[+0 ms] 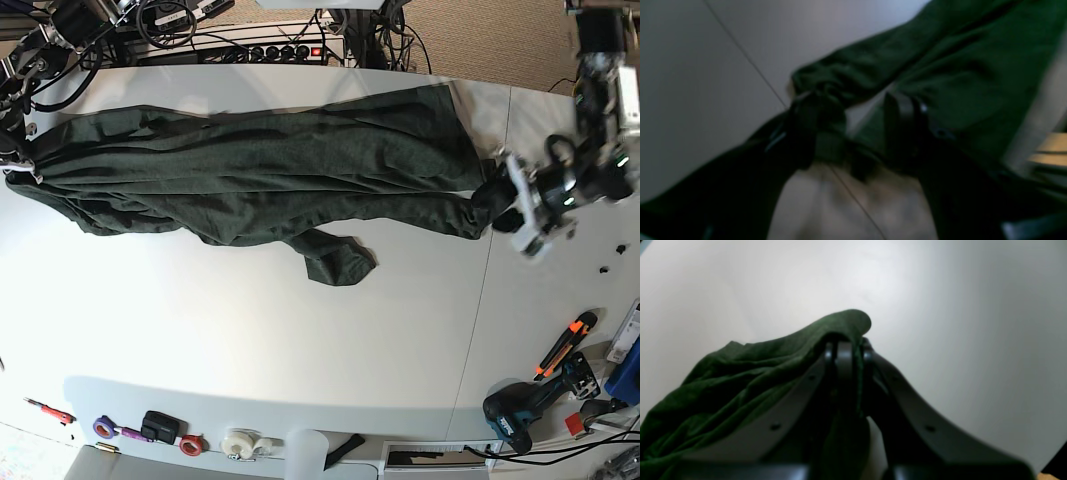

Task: Layout the t-shirt on the table in an organized manner, then fold the t-shirt properly
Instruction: 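Release the shirt with the left gripper and reach for the hanging sleeve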

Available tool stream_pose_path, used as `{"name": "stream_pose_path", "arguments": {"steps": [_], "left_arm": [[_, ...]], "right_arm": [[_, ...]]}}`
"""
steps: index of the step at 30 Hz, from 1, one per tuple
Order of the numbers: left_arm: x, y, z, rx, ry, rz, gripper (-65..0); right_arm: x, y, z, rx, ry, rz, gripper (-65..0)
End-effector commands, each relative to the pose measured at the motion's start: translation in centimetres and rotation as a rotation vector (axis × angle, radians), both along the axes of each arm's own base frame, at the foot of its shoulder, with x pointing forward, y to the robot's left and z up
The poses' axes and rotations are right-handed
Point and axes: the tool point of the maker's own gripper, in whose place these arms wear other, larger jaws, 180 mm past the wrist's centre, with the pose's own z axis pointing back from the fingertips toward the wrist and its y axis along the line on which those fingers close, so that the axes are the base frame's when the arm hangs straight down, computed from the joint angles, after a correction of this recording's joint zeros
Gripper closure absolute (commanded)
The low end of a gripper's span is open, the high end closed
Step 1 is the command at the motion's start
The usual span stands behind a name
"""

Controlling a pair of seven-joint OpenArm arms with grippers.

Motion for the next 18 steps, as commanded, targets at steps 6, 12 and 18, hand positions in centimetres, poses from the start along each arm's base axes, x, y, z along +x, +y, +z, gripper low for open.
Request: {"name": "stream_pose_path", "arguments": {"steps": [6, 12, 18], "left_arm": [[2.2, -1.0, -4.3, 0.075, 0.111, -0.043, -30.8], [4.3, -1.9, -3.5, 0.089, 0.083, -0.078, 0.0], [10.9, -1.9, 3.1, 0.042, -0.118, 0.007, 0.0]], "right_arm": [[0.6, -0.9, 2.1, -0.049, -0.042, 0.003, 0.0], [0.6, -0.9, 2.1, -0.049, -0.042, 0.003, 0.0], [0.6, -0.9, 2.1, -0.049, -0.043, 0.002, 0.0]]}}
